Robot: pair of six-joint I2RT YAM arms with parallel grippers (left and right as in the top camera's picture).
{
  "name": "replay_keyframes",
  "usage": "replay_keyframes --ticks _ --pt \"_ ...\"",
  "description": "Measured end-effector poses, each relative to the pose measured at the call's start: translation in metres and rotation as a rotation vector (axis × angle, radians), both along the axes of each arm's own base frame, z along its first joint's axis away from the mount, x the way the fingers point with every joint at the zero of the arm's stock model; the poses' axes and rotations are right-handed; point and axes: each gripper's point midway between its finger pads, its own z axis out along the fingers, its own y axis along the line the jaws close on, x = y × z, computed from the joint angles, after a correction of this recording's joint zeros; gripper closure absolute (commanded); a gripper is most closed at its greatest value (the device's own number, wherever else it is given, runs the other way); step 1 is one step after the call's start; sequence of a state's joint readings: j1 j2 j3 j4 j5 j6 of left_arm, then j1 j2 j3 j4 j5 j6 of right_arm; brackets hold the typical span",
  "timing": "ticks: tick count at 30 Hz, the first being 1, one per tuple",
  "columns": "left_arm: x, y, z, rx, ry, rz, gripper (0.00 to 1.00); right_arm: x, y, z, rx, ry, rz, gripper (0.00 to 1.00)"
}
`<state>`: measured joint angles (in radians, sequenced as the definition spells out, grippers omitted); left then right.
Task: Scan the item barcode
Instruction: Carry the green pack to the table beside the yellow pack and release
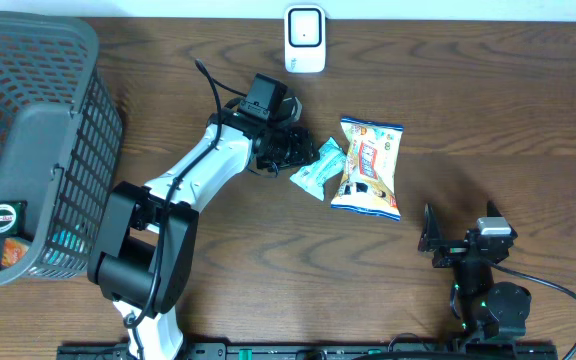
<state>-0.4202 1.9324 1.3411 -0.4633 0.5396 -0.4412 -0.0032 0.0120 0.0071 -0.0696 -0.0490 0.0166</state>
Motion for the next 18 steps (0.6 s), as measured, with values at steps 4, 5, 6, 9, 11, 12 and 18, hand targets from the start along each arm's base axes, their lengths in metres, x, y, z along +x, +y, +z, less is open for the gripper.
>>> replay_keyframes --ticks 4,5,6,9,11,12,18 --pt "0.001 0.0 0.009 -0.008 -0.021 -0.002 0.49 0.0 0.0 0.0 0.0 0.0 0.0 0.01" --pt "0.002 0.0 0.015 -0.014 -0.035 -0.001 0.49 0.0 0.0 0.0 0.0 0.0 0.0 0.01" --pt "0.003 0.001 0.024 -0.022 -0.054 0.002 0.49 0.0 0.0 0.0 0.0 0.0 0.0 0.01" --pt "0.009 0.01 0.06 -0.055 -0.131 0.025 0.48 0.0 0.0 0.0 0.0 0.0 0.0 0.01" --pt "0.015 0.024 0.092 -0.082 -0.203 0.059 0.44 0.0 0.0 0.0 0.0 0.0 0.0 0.01" --pt "0.018 0.034 0.109 -0.094 -0.241 0.081 0.44 0.0 0.0 0.0 0.0 0.0 0.0 0.01" --pt "0.032 0.131 0.209 -0.123 -0.493 0.301 0.42 0.0 0.0 0.0 0.0 0.0 0.0 0.01"
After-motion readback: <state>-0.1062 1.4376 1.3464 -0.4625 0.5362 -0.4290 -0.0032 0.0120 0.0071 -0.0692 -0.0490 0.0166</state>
